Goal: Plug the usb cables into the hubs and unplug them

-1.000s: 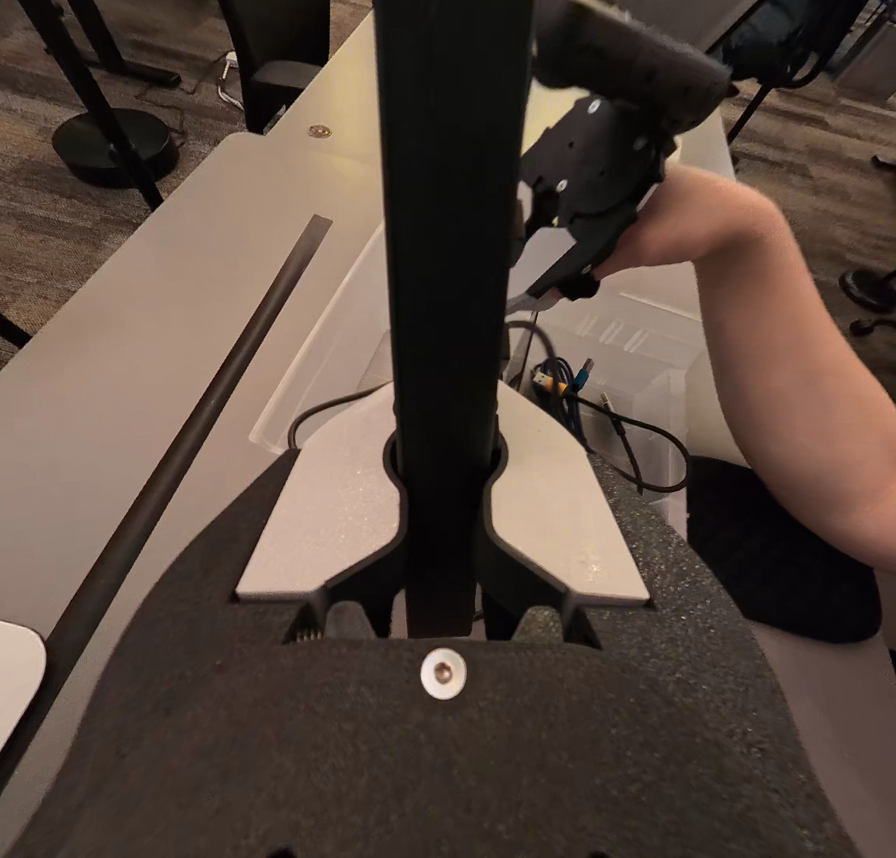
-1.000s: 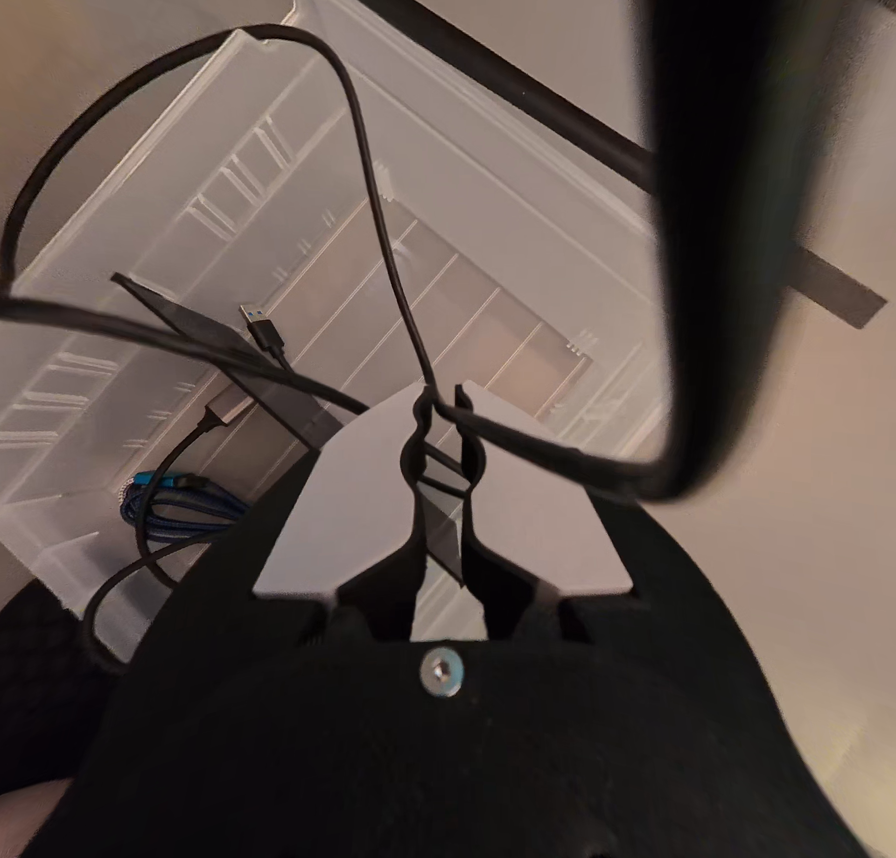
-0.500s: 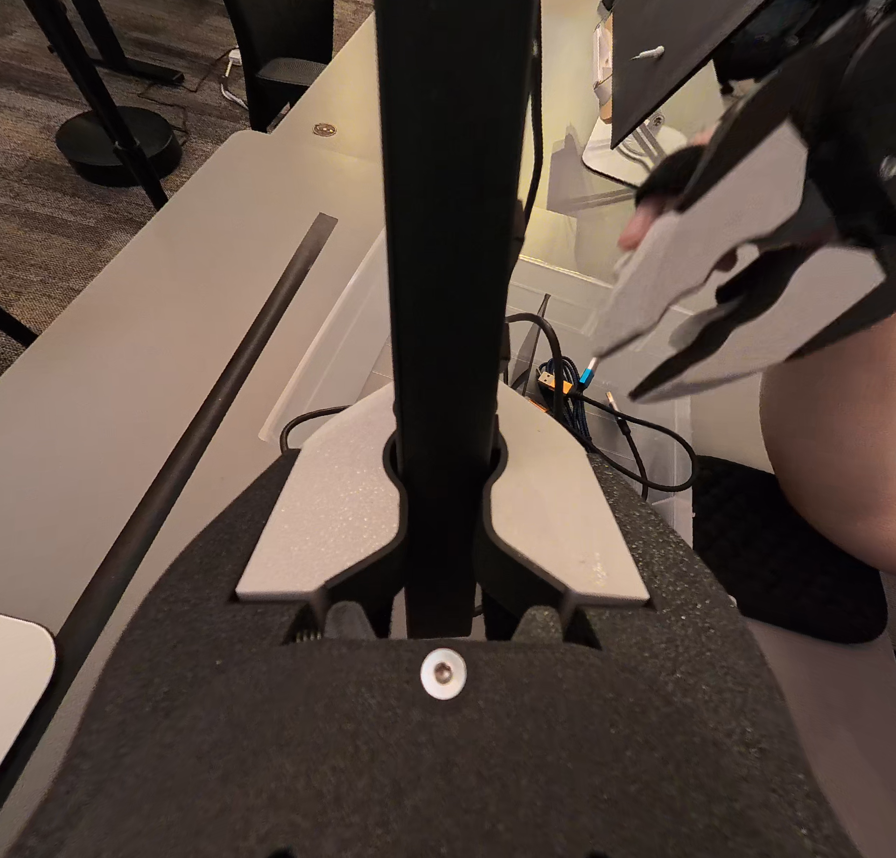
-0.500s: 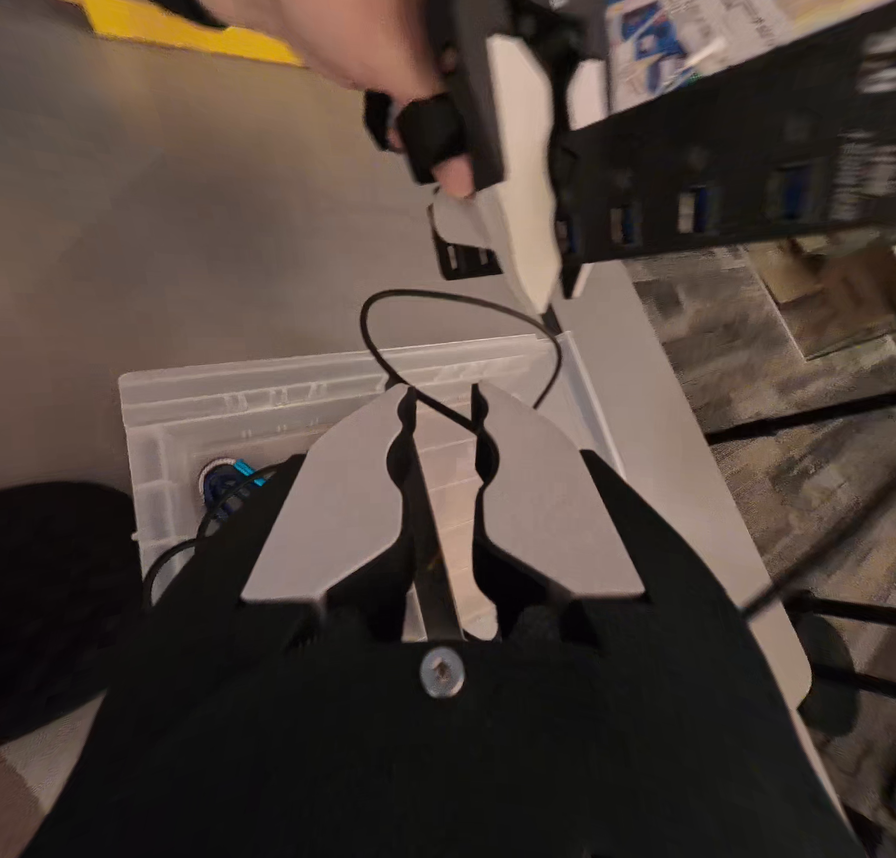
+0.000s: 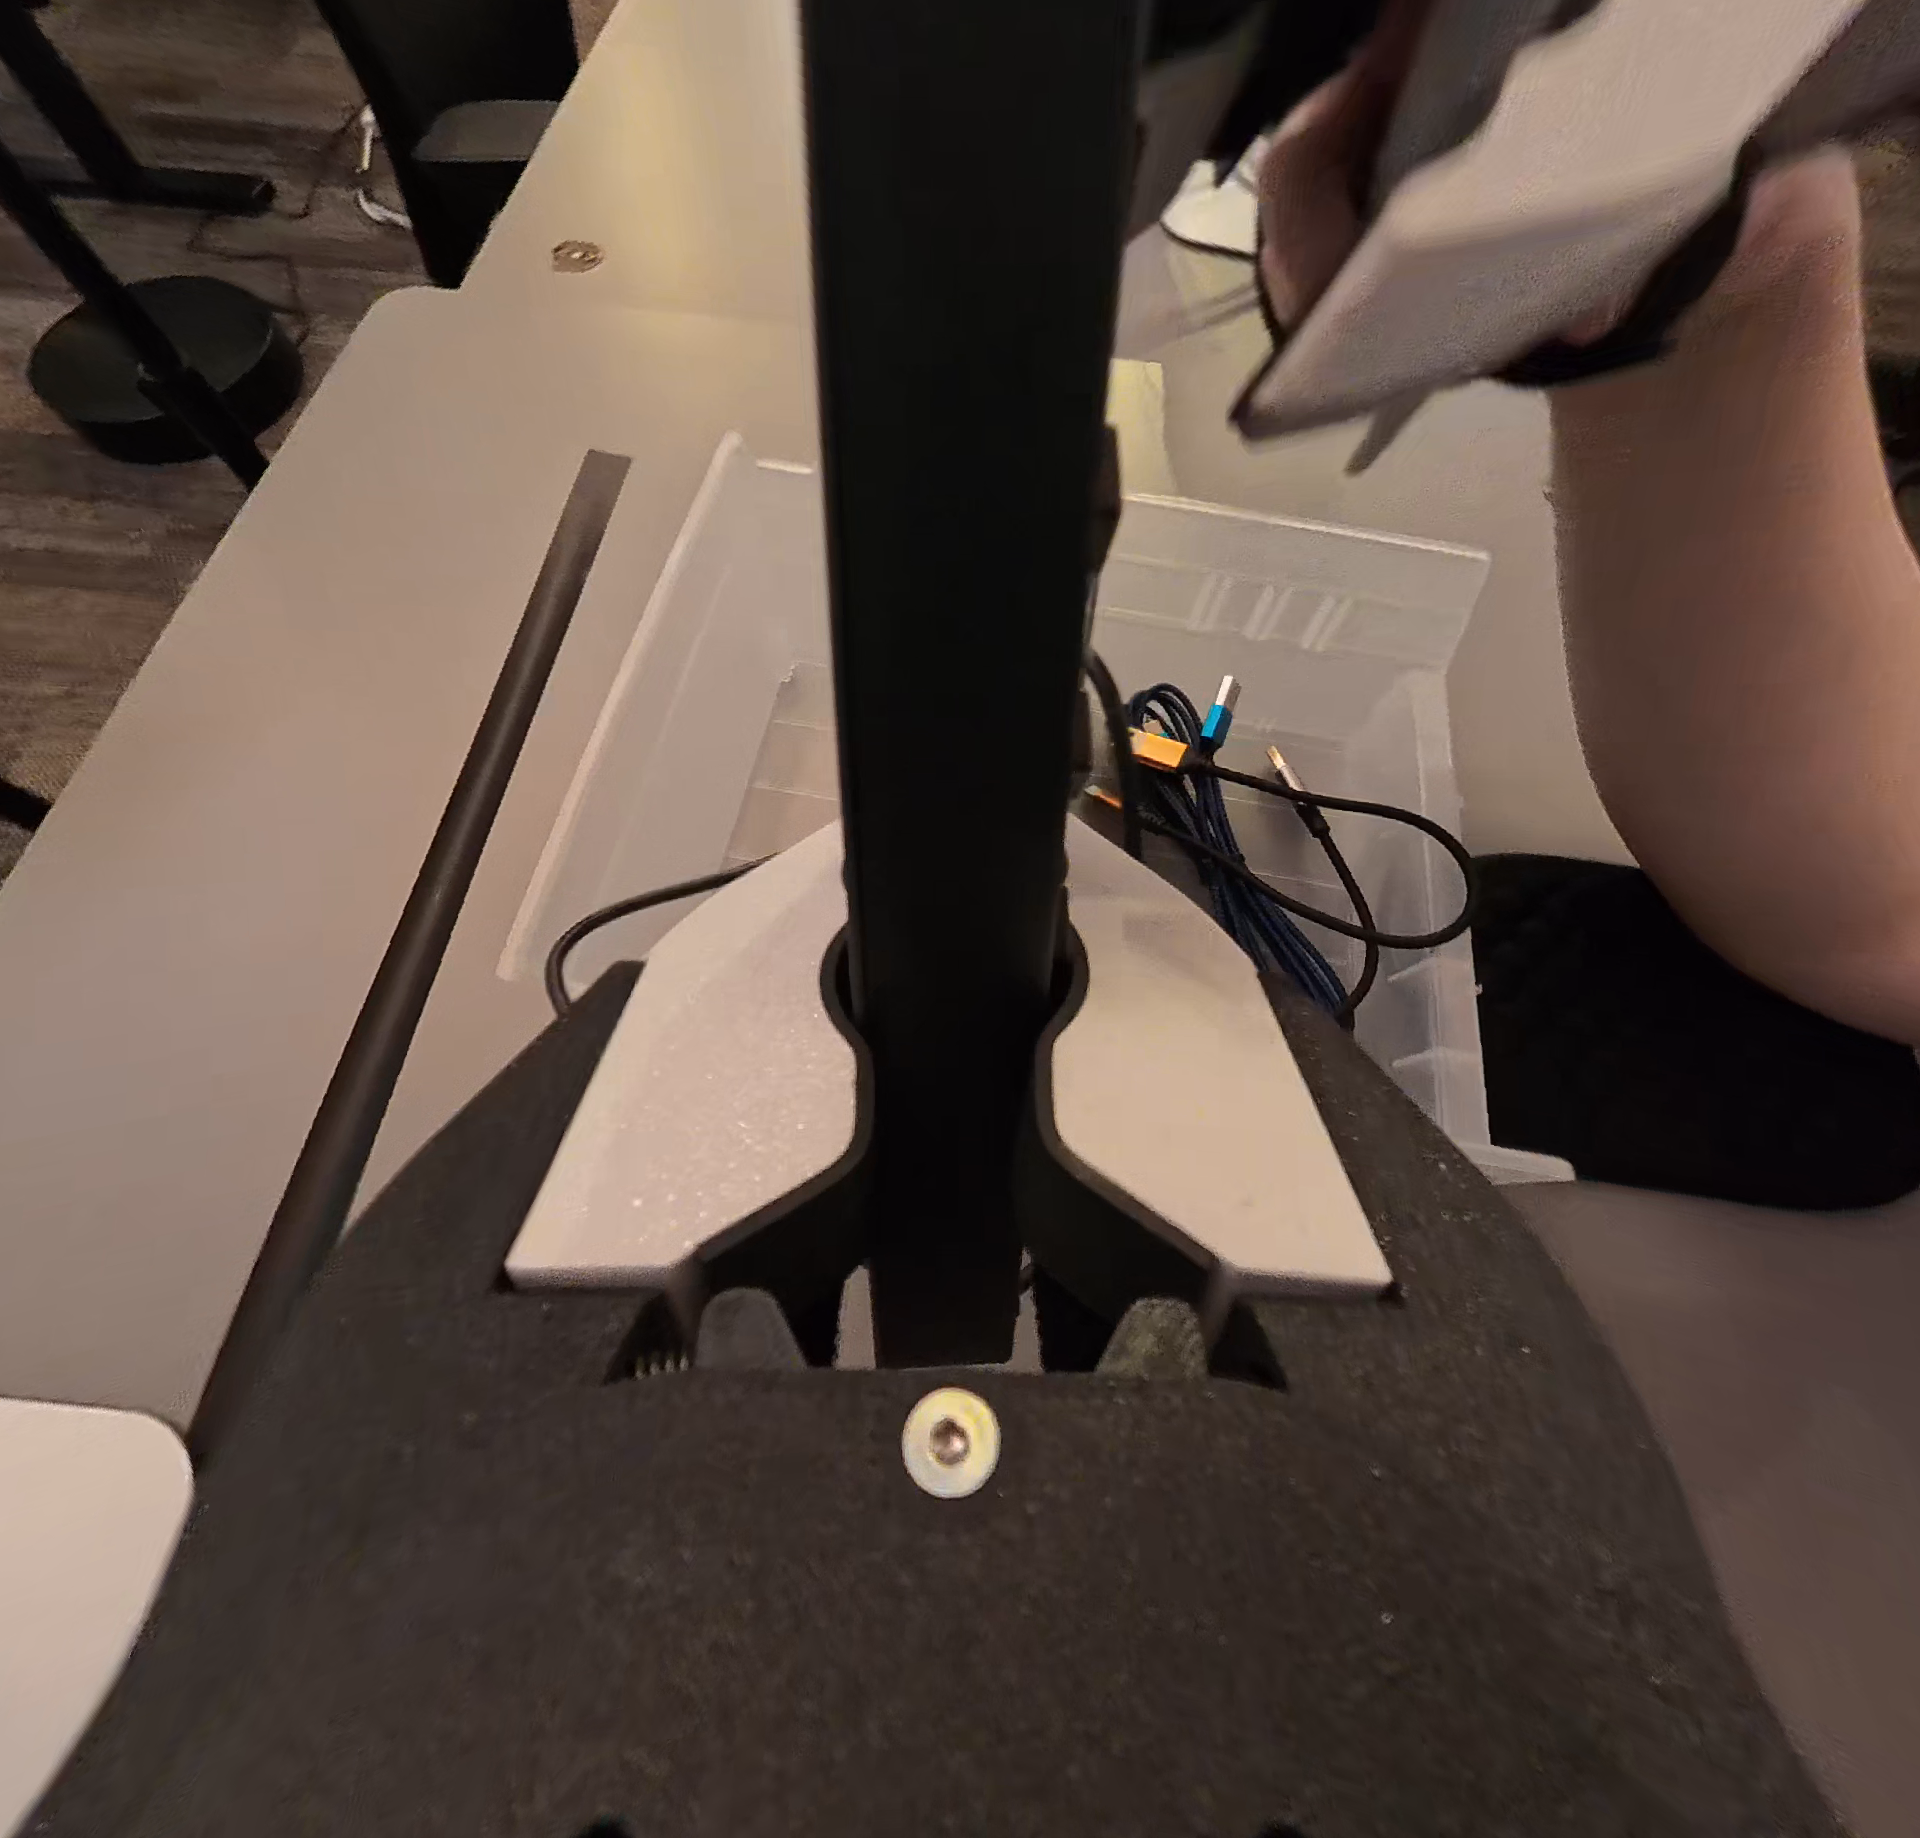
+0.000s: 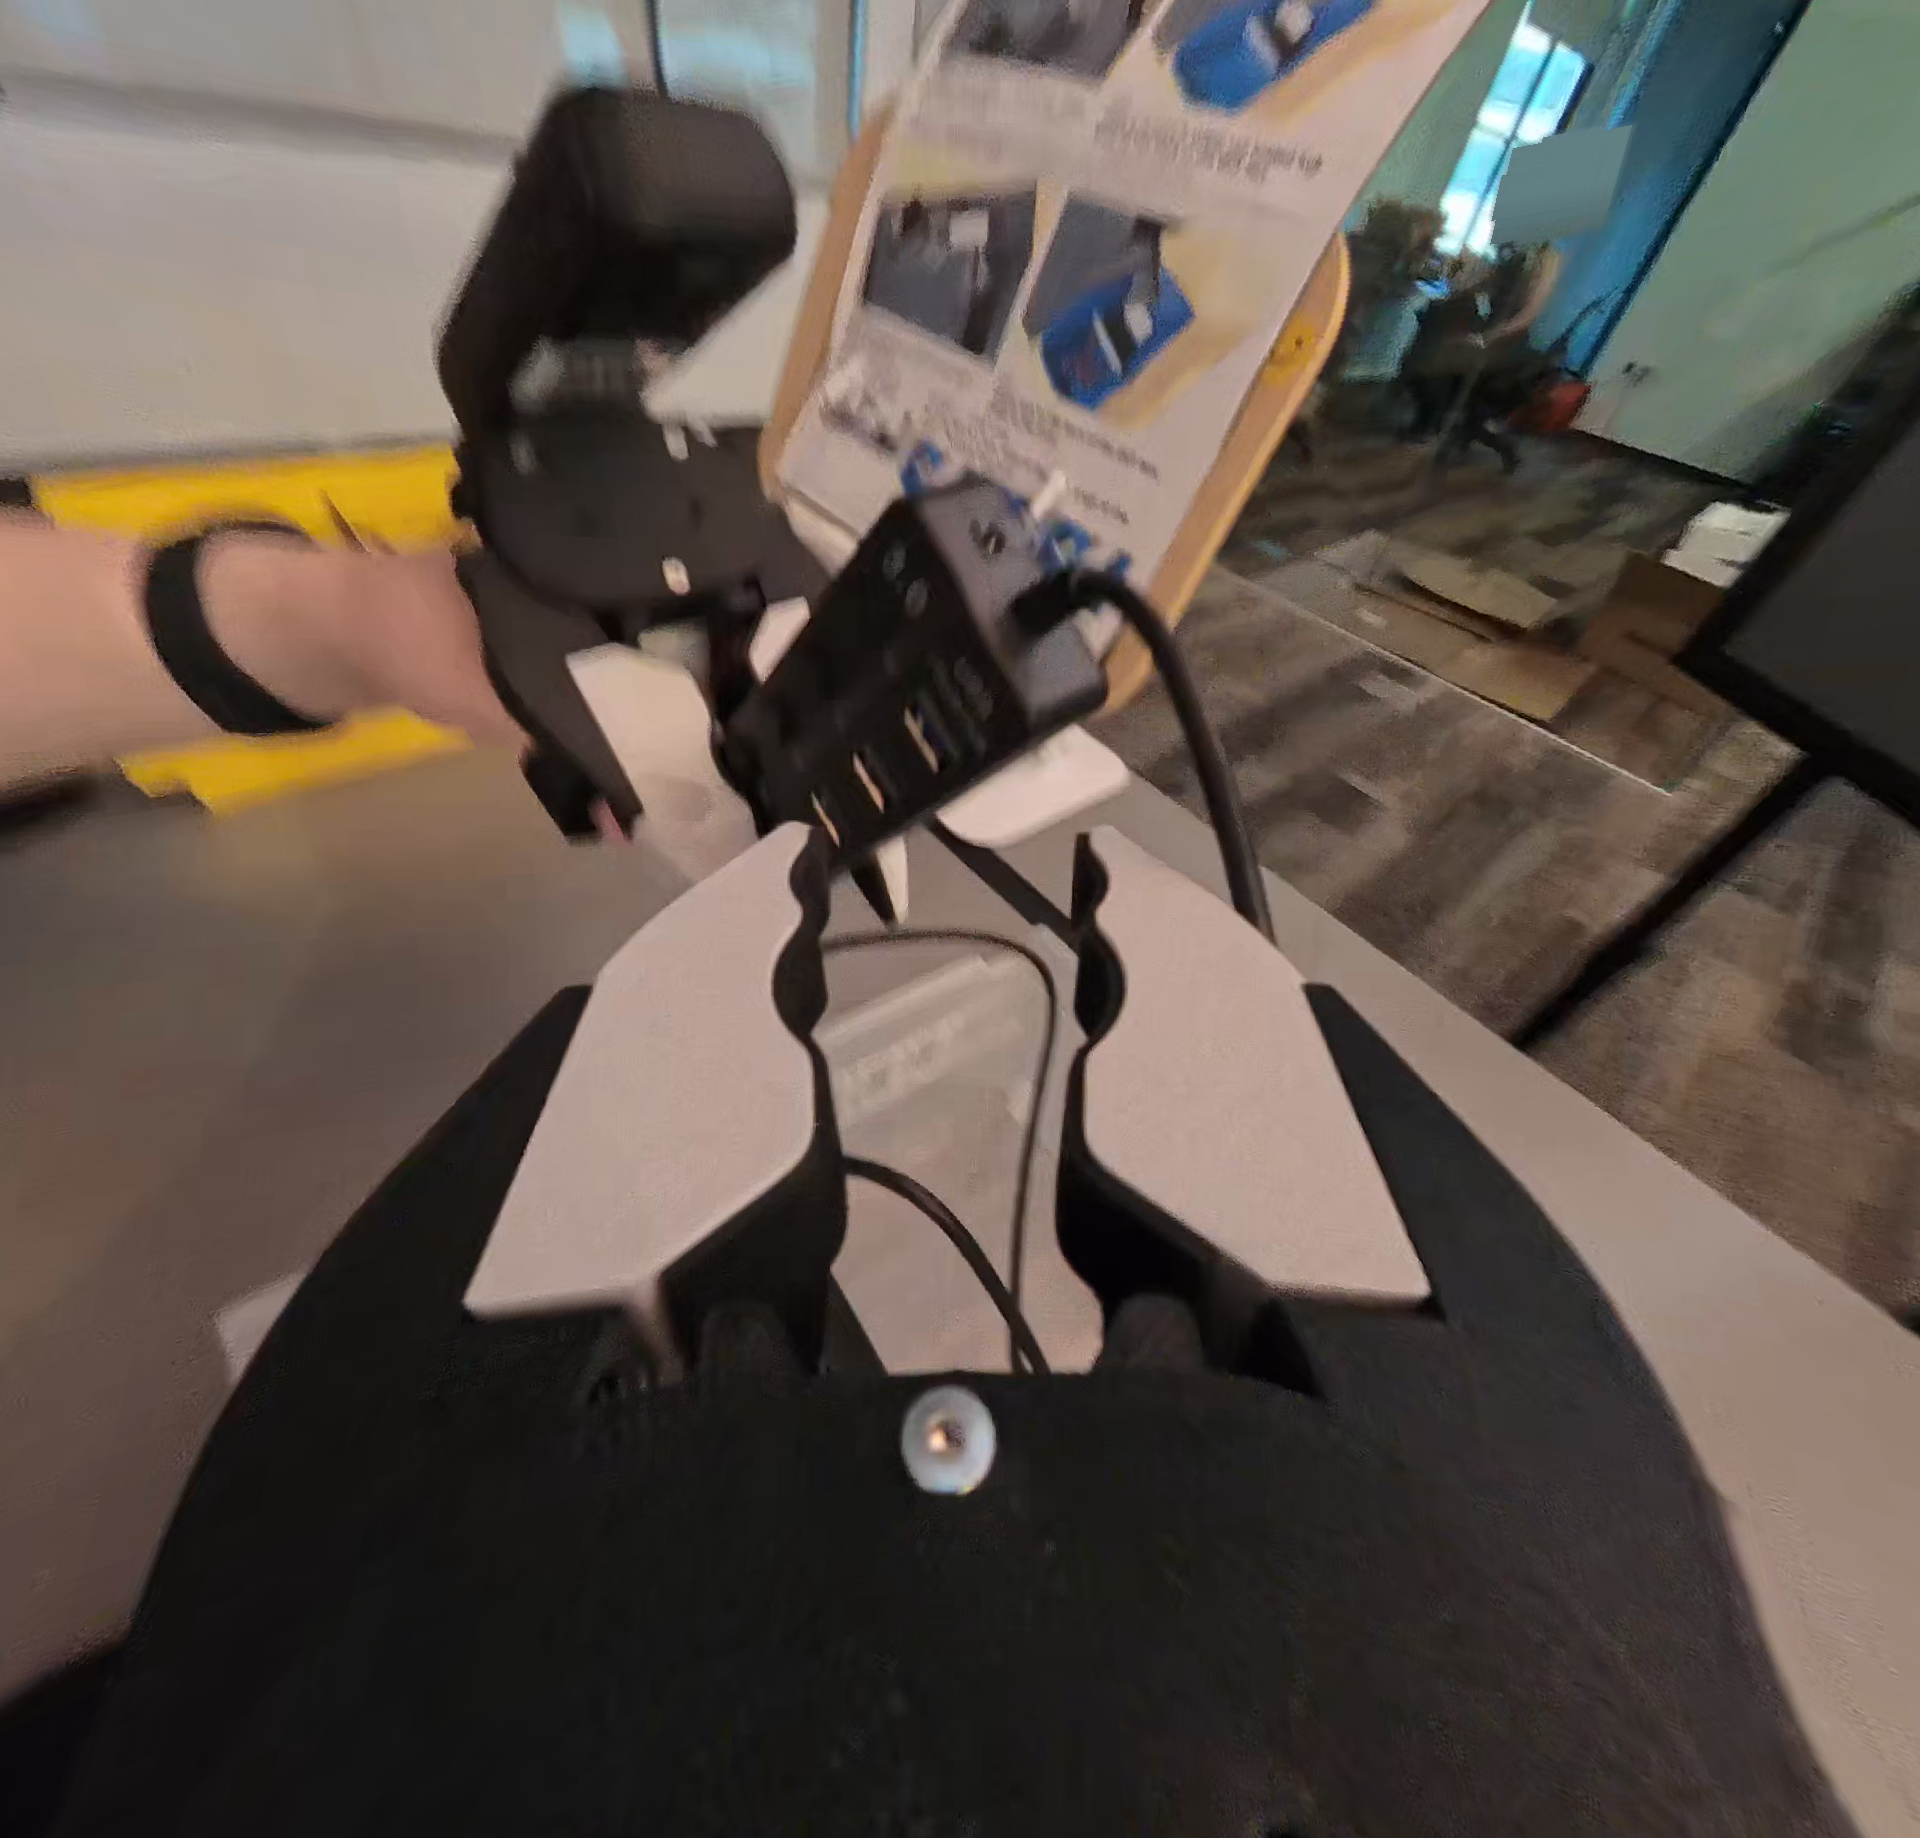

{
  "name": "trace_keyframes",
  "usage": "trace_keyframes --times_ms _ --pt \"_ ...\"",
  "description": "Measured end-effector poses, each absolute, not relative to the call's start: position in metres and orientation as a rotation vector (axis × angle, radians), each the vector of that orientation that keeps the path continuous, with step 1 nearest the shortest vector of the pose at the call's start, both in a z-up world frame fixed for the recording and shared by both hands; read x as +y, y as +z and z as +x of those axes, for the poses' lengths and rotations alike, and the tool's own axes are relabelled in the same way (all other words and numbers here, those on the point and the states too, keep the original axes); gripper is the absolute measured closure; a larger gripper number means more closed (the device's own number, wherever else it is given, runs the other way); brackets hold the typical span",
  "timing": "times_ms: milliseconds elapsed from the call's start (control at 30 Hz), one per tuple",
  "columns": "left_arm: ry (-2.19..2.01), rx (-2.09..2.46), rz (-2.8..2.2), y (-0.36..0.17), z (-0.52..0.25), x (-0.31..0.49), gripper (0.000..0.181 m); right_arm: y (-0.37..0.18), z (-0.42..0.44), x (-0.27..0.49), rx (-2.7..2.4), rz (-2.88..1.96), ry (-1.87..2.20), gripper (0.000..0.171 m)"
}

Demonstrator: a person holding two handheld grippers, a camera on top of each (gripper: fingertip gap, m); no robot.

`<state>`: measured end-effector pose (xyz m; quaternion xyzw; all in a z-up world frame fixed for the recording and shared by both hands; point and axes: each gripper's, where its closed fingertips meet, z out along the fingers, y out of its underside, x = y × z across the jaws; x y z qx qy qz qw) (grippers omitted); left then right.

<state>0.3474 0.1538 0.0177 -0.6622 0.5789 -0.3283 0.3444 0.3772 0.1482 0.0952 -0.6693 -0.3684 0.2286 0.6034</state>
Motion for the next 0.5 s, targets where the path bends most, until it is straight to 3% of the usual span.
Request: trace_keyframes --times_ms 100,200,500 --pt "-0.885 1.520 -1.688 0.022 0.352 0.147 0.155 0.112 0.373 0.144 -0.768 -1.480 0.745 0.108" --pt "-0.958 1.526 -1.664 0.026 0.355 0.140 0.155 0.117 0.378 0.143 -0.747 -1.451 0.754 0.124" --pt "-1.064 1.361 -1.715 0.033 0.370 0.141 0.156 0.109 0.372 0.148 -0.723 -1.538 0.811 0.124"
